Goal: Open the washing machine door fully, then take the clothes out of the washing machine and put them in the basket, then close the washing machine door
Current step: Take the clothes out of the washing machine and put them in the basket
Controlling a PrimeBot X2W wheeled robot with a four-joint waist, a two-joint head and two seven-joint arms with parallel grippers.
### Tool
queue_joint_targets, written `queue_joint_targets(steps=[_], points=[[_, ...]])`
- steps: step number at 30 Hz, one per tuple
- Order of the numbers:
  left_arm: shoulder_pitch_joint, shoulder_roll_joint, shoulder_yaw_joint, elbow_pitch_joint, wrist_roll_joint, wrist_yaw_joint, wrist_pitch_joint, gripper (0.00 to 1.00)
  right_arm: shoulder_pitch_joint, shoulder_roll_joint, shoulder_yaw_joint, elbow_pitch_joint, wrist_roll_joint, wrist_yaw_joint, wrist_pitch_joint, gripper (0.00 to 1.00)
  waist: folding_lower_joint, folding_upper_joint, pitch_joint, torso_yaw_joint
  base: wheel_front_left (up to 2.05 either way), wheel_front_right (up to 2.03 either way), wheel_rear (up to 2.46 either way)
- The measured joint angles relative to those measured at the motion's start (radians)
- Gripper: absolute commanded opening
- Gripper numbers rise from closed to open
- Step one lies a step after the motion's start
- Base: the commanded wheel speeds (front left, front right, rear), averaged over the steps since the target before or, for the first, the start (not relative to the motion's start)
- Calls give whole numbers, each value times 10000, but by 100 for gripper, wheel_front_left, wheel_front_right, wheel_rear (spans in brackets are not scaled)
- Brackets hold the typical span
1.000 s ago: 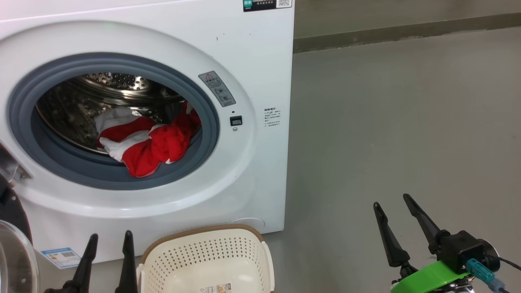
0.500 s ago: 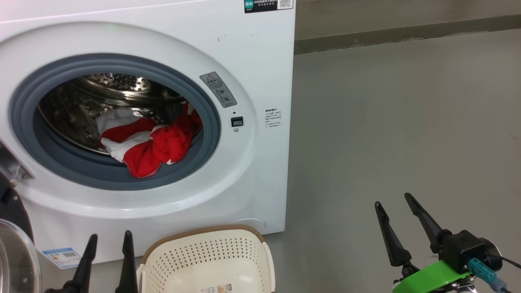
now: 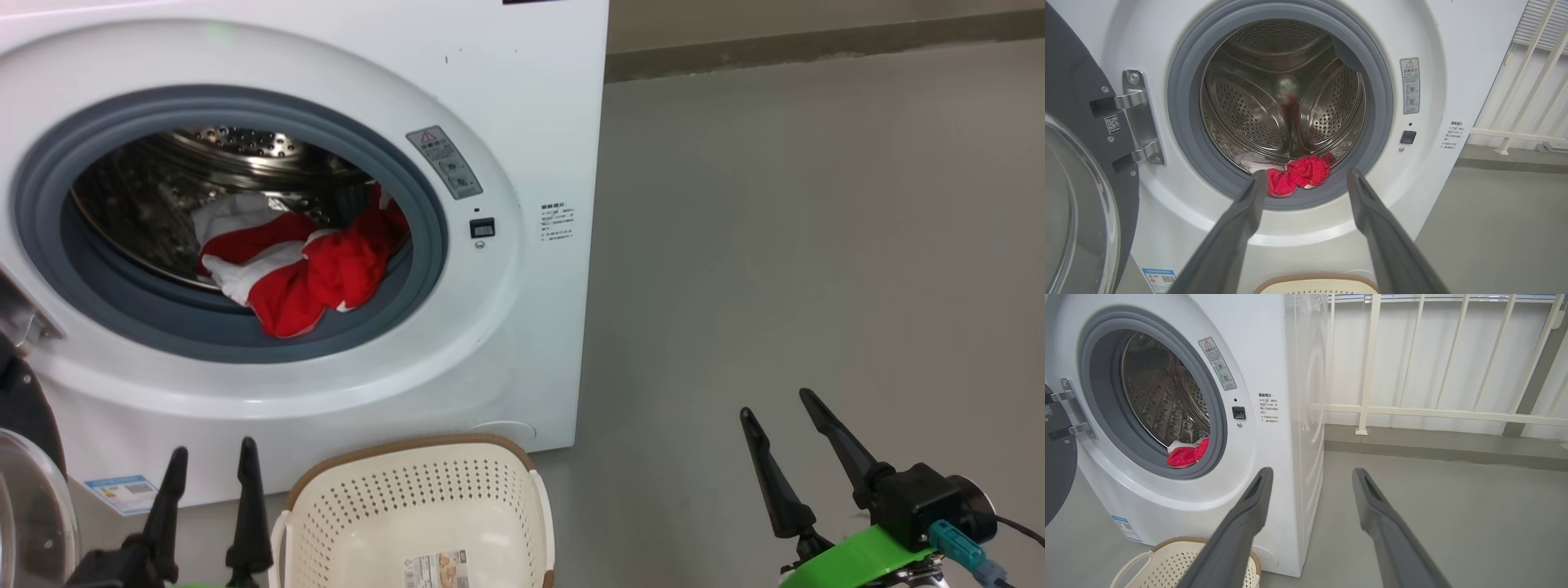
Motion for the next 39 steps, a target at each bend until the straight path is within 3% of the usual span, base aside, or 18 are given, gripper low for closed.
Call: queue_joint_targets(steps=[13, 22, 31, 39], points=[[-2099, 31, -155, 1141, 211, 121, -8, 100, -582, -236, 123, -297, 0, 0, 0, 100, 0, 1, 863, 235, 0, 0, 0], [-4444, -59, -261, 2148, -6, 19, -12, 100, -1355, -351, -104, -677, -38, 0, 0, 100, 0, 1, 2023, 402, 0, 0, 0], [-7492, 33, -343, 4069, -117, -81, 90, 100, -2183, -487, -236, -984, -44, 0, 0, 100, 0, 0, 3539, 471, 0, 0, 0], [-9644, 629, -489, 6082, 153, -6, 399, 100, -2899, -525, -31, -1058, -123, 0, 0, 100, 0, 1, 4827, 397, 0, 0, 0]])
